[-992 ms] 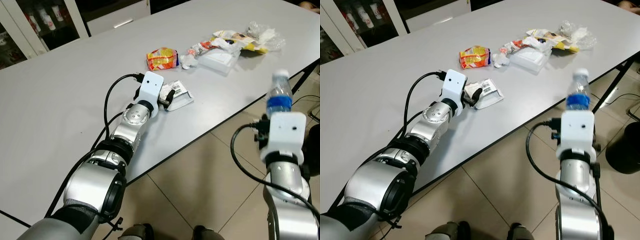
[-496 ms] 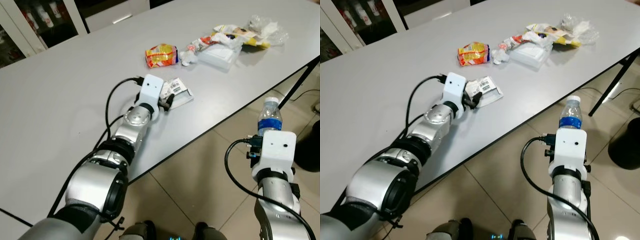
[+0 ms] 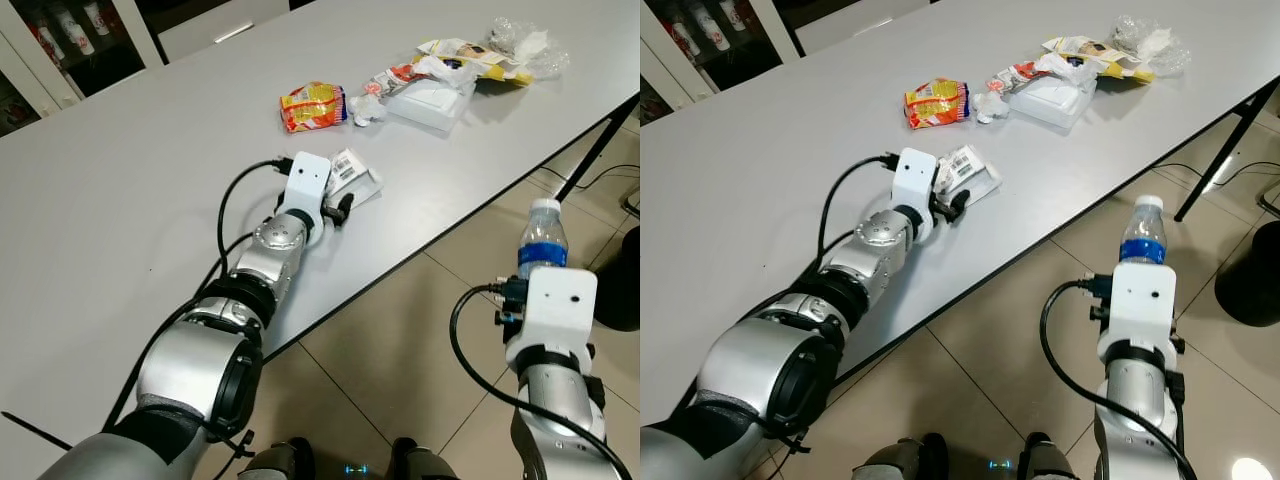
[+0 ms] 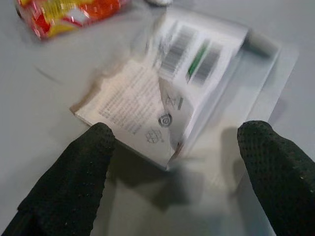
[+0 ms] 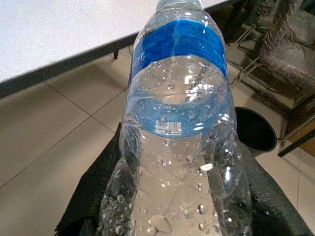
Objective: Picking trash to rubbish bin
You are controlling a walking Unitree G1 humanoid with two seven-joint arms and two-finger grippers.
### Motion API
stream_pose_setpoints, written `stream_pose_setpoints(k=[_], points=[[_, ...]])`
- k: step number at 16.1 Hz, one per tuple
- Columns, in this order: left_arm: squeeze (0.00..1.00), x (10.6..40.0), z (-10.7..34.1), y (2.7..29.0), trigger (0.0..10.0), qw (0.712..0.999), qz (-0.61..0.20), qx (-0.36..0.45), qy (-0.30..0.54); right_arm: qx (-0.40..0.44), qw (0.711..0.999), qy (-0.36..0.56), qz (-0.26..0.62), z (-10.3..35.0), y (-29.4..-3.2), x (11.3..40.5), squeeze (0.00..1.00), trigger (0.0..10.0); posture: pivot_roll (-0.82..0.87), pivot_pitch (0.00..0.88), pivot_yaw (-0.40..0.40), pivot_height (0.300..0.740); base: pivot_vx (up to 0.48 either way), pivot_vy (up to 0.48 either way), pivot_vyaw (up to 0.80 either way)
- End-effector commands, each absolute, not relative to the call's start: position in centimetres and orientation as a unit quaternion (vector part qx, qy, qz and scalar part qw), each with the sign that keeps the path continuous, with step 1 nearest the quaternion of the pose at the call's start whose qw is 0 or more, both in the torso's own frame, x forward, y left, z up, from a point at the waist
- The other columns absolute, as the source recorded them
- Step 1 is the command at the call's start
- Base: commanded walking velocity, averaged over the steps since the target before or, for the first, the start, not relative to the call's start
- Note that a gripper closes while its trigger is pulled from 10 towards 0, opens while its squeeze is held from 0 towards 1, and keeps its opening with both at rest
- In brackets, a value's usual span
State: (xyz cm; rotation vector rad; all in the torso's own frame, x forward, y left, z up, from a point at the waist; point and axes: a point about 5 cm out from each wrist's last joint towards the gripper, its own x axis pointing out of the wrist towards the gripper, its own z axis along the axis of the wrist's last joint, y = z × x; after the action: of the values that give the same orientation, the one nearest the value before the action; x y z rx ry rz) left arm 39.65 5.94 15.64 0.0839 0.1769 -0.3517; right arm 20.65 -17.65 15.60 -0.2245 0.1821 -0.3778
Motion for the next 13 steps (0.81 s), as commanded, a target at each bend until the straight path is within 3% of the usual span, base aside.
stream_pose_setpoints(k=[1, 4, 5, 6, 7, 10, 11, 12, 13], points=[[0.00, 39.56, 15.10, 6.16, 10.0, 0.978, -0.174, 0.029, 0.109, -0.112, 0.971, 0.086, -0.194, 15.99, -17.53, 20.23, 0.00, 10.0, -0.08, 0.213, 0.133, 0.740, 0.000, 0.000, 0.00], [0.00, 39.42, 14.81, 6.05, 10.0, 0.976, -0.183, 0.035, 0.114, -0.114, 0.970, 0.086, -0.198, 16.10, -17.58, 20.02, 0.00, 10.0, -0.09, 0.212, 0.137, 0.740, 0.000, 0.000, 0.00], [0.00, 39.39, 14.71, 6.07, 9.3, 0.976, -0.182, 0.037, 0.117, -0.115, 0.969, 0.086, -0.199, 16.10, -17.58, 19.95, 0.00, 10.0, -0.10, 0.212, 0.137, 0.740, 0.000, 0.000, 0.00], [0.00, 39.39, 14.71, 6.08, 5.5, 0.975, -0.183, 0.039, 0.117, -0.115, 0.969, 0.086, -0.199, 16.11, -17.58, 19.93, 0.00, 10.0, -0.10, 0.212, 0.137, 0.740, 0.000, 0.000, 0.00], [0.00, 39.40, 14.71, 6.10, 0.0, 0.975, -0.183, 0.040, 0.117, -0.117, 0.969, 0.085, -0.200, 16.18, -17.62, 19.92, 0.00, 10.0, -0.10, 0.211, 0.137, 0.740, 0.000, 0.000, 0.00], [0.00, 39.40, 14.67, 6.19, 0.0, 0.975, -0.183, 0.040, 0.117, -0.119, 0.969, 0.085, -0.201, 16.17, -17.65, 19.89, 0.00, 10.0, -0.10, 0.209, 0.138, 0.740, 0.000, 0.000, 0.00], [0.00, 39.39, 14.66, 6.18, 1.9, 0.975, -0.184, 0.039, 0.117, -0.119, 0.969, 0.085, -0.201, 16.16, -17.64, 19.90, 0.00, 10.0, -0.10, 0.209, 0.138, 0.740, 0.000, 0.000, 0.00], [0.00, 39.35, 14.63, 6.09, 9.1, 0.974, -0.188, 0.035, 0.119, -0.119, 0.969, 0.085, -0.201, 16.15, -17.61, 19.95, 0.00, 10.0, -0.10, 0.209, 0.138, 0.740, 0.000, 0.000, 0.00], [0.00, 39.32, 14.59, 5.98, 10.0, 0.974, -0.189, 0.034, 0.121, -0.119, 0.969, 0.085, -0.200, 16.15, -17.57, 19.99, 0.00, 10.0, -0.10, 0.209, 0.138, 0.740, 0.000, 0.000, 0.00]])
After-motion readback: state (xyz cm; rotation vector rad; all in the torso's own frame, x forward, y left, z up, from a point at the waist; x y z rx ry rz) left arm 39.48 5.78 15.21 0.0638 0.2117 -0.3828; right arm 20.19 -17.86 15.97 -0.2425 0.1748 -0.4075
